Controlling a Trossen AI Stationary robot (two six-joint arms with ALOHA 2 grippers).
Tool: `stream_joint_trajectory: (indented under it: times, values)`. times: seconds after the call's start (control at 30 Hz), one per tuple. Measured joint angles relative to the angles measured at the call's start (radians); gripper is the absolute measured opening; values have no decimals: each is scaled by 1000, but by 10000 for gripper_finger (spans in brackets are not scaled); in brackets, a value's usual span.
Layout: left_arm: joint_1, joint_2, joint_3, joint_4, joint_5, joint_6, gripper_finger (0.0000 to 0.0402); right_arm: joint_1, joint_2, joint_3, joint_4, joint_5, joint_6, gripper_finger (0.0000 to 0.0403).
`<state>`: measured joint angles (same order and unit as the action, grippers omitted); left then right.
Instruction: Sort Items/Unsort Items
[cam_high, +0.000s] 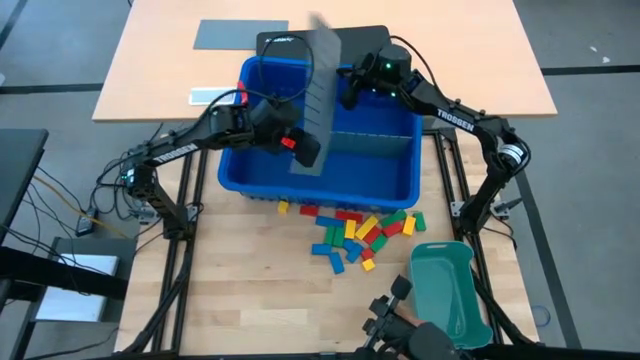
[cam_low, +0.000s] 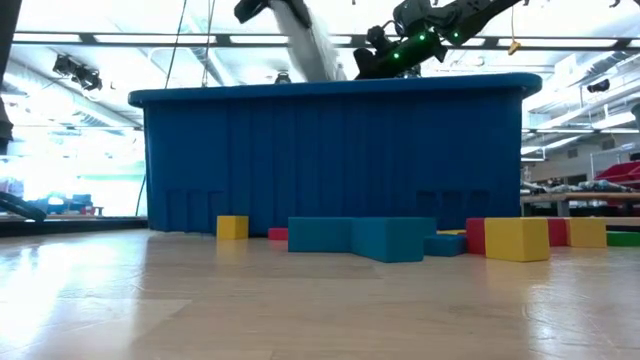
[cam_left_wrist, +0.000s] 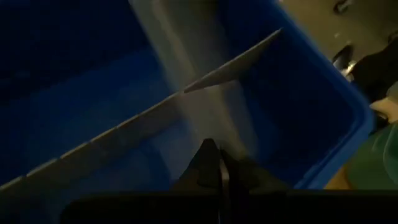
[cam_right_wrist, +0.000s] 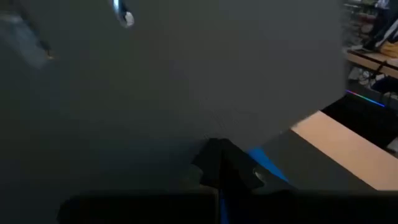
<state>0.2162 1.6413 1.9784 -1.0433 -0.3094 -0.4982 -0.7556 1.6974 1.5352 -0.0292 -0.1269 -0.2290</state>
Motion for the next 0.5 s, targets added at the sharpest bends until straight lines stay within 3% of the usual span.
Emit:
stream_joint_trajectory:
  times: [0.5]
  values:
    - [-2,7,1,-85,33,-26,2,0,-1,3,-25,-27,16,0]
